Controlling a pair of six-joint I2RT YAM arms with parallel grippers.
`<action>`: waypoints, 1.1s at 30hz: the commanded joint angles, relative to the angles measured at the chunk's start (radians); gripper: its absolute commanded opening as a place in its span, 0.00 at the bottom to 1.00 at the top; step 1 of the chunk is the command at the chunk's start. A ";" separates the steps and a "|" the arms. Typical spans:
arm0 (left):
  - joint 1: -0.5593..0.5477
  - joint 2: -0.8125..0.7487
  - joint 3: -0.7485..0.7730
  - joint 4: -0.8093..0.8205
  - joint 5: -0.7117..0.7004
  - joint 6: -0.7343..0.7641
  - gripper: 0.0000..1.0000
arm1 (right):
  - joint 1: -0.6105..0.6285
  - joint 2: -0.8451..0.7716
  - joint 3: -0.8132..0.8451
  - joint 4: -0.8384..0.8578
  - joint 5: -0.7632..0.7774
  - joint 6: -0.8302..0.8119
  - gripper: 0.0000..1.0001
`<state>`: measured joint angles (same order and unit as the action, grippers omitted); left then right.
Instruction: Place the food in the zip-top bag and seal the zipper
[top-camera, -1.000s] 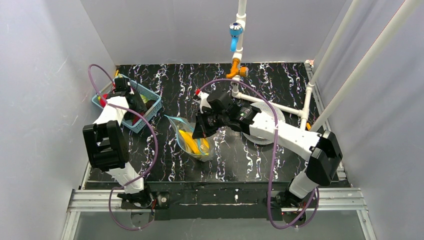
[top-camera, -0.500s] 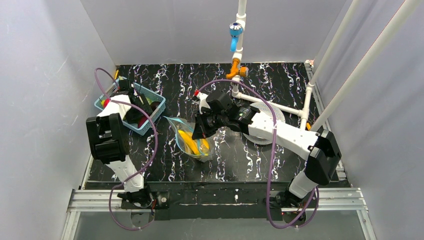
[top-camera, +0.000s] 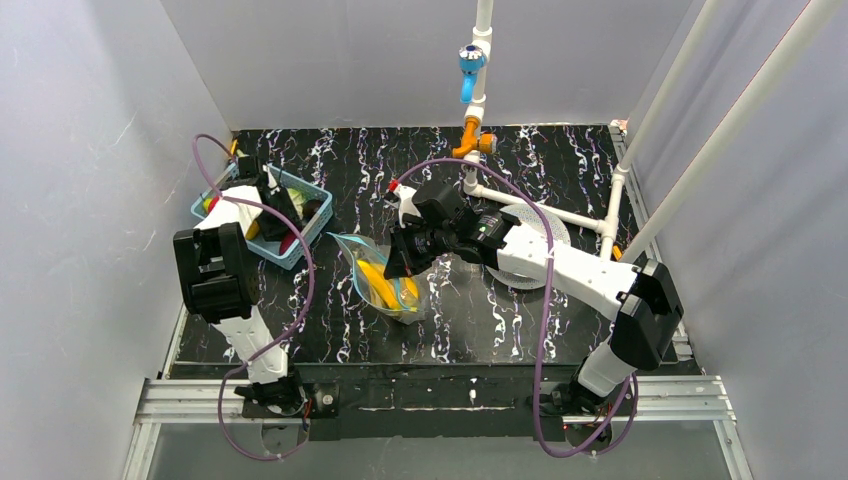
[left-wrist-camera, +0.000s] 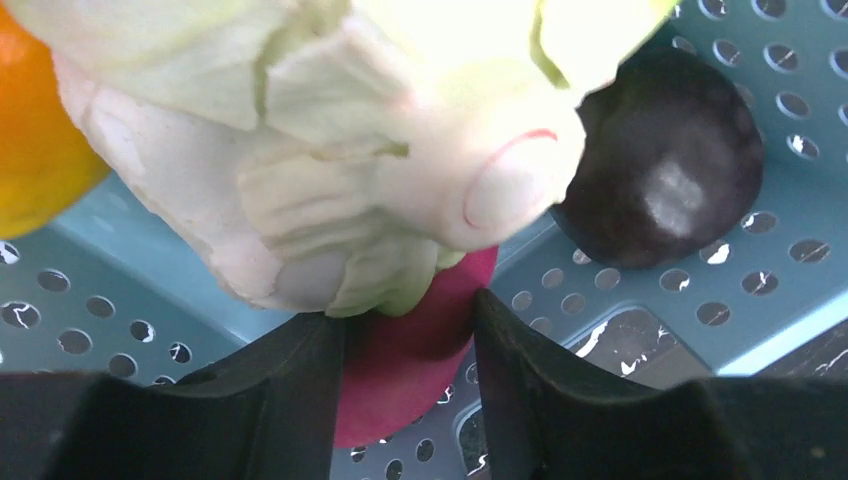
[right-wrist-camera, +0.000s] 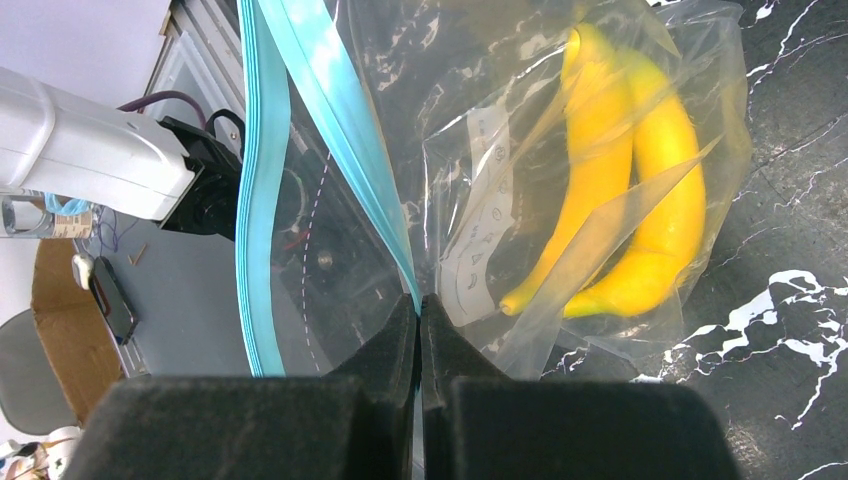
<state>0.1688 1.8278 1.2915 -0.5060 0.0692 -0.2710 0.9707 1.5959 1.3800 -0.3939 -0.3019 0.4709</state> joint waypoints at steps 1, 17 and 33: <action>-0.006 -0.052 -0.031 -0.030 0.003 0.030 0.36 | 0.005 -0.042 0.029 0.016 -0.007 -0.011 0.01; -0.006 -0.335 -0.205 0.177 -0.105 0.044 0.18 | 0.005 -0.018 0.055 -0.002 -0.012 -0.008 0.01; -0.007 -0.685 -0.219 0.084 0.121 -0.112 0.15 | 0.005 -0.048 0.086 -0.056 0.039 -0.026 0.01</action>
<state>0.1661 1.3087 1.0534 -0.3298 0.0734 -0.2825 0.9707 1.5940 1.4181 -0.4461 -0.2859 0.4644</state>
